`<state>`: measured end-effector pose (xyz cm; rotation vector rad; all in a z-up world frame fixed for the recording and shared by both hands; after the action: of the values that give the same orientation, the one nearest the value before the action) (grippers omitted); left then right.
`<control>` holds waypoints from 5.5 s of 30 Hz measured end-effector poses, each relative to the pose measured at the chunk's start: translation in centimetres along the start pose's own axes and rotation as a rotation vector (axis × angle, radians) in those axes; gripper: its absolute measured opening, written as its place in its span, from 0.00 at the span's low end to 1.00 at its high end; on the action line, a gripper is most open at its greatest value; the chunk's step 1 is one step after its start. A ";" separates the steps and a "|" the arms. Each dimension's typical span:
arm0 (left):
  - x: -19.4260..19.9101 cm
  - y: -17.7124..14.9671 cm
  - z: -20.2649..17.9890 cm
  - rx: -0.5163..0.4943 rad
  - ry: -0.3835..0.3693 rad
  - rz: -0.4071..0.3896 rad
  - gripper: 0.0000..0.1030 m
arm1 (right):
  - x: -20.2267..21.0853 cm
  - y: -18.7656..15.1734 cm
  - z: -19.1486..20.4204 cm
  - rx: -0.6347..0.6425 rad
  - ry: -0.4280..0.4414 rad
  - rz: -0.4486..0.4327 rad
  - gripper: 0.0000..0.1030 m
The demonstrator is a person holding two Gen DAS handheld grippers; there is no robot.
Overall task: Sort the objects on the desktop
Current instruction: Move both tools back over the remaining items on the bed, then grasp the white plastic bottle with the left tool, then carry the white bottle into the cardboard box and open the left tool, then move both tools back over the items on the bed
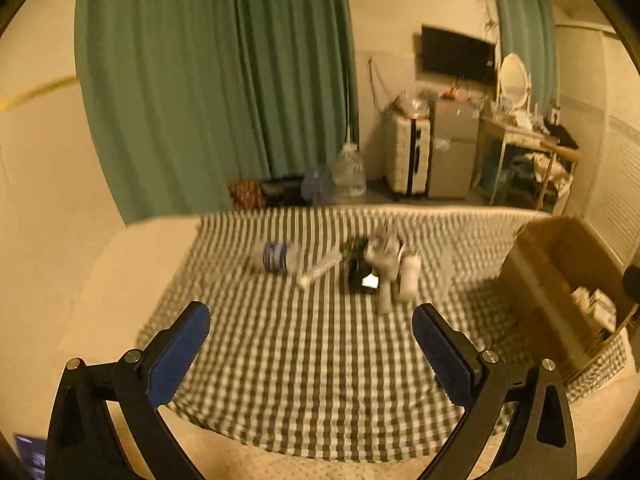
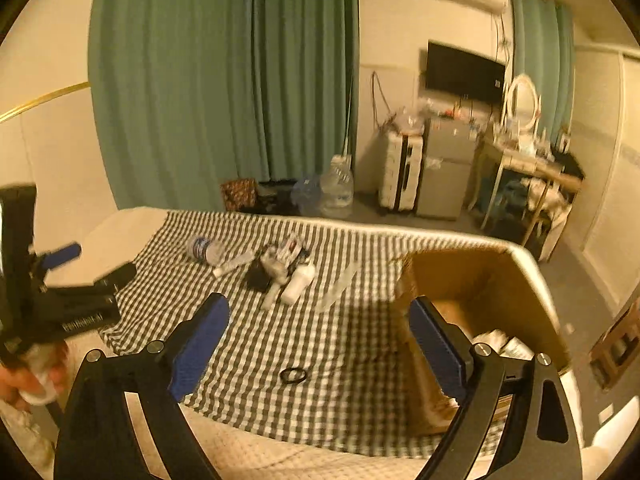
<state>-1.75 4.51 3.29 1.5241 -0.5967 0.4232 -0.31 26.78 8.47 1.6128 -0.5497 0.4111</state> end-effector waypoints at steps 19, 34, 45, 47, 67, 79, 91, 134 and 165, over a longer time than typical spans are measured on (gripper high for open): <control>-17.2 -7.4 6.3 0.088 -0.024 0.174 1.00 | -21.2 -15.2 8.4 0.251 0.058 0.574 0.77; -16.9 -6.5 6.2 0.031 -0.019 0.137 1.00 | -25.1 -19.2 10.6 0.334 0.057 0.696 0.05; -16.0 -6.3 1.5 -0.066 -0.149 0.148 1.00 | -20.2 -11.8 8.8 0.210 0.120 0.435 0.05; -16.3 -6.5 0.2 -0.113 -0.150 0.159 1.00 | -20.0 -10.5 8.0 0.202 0.120 0.408 0.05; -29.4 -7.9 -6.2 0.038 -0.284 0.401 0.13 | -21.3 -8.0 1.8 -0.015 0.164 0.406 0.06; -17.3 -11.5 -1.9 0.049 -0.340 0.402 0.32 | -18.4 -8.1 2.8 0.026 0.176 0.395 0.06; -22.5 -13.8 -0.9 0.209 -0.375 0.561 0.06 | -19.4 -9.3 3.6 0.033 0.183 0.436 0.06; -4.9 1.9 -39.0 -0.336 -0.748 0.283 0.06 | -7.9 -6.1 -18.1 -0.211 -0.054 0.225 0.06; 6.0 9.8 -18.3 -0.356 -0.141 -0.129 1.00 | 5.0 3.9 -9.6 -0.092 -0.117 -0.134 0.90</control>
<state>-1.14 22.22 15.66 1.2472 -0.6413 0.1020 2.04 35.54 15.63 1.5811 -0.5377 0.1895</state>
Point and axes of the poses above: each gripper's, at about its wrist camera, not at the fingertips, and x roughly against the way its jaws point, z to its left, y to its top, the point moved 10 cm from there along -x, roughly the way its jaws point, and after that the axes turned 13 degrees about -y, right-handed, at the moved point
